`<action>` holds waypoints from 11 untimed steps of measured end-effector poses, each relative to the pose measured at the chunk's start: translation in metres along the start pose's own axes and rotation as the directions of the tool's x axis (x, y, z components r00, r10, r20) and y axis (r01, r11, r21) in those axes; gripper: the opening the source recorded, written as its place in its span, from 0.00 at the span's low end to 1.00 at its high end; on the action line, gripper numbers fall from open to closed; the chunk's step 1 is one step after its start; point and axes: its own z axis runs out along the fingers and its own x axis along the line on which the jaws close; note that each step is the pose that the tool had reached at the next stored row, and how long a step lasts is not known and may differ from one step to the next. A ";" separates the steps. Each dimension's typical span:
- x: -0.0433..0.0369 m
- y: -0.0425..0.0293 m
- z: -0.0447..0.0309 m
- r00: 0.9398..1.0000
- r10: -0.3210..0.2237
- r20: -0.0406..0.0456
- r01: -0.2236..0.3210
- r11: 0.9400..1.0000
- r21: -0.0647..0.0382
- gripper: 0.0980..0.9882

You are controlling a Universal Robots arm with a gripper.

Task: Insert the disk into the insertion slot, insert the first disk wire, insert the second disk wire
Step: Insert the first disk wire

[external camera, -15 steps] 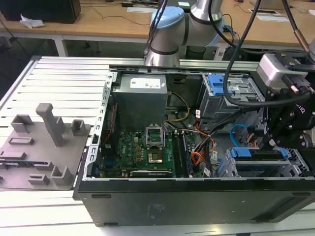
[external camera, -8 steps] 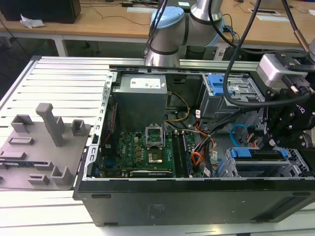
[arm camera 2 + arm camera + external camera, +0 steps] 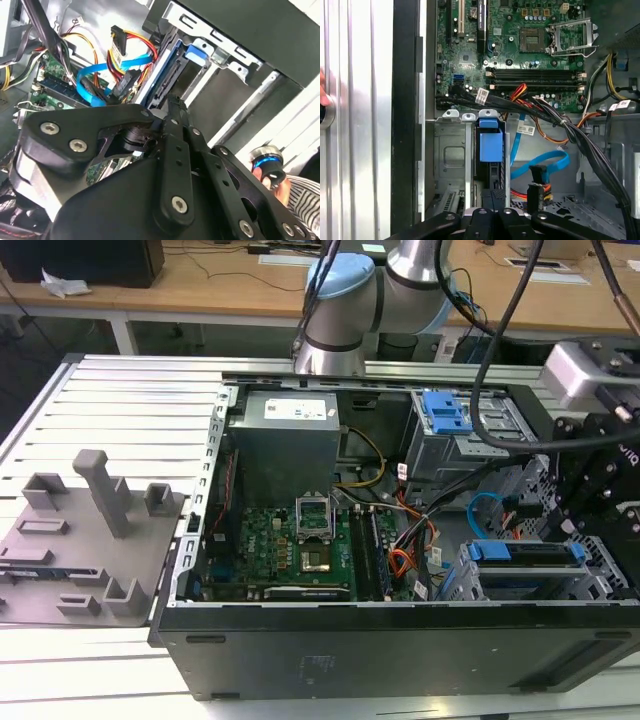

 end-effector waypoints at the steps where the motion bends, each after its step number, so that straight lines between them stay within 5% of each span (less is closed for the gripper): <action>1: -0.0002 0.0003 -0.0076 1.000 0.000 -0.001 0.000 1.000 0.000 0.01; 3: -0.0006 0.0008 -0.0197 1.000 0.000 -0.001 0.000 1.000 0.000 0.01; 7: -0.0006 0.0008 -0.0204 1.000 0.000 -0.001 0.000 1.000 0.000 0.01; 11: -0.0006 0.0008 -0.0205 1.000 0.000 -0.001 0.000 1.000 0.000 0.15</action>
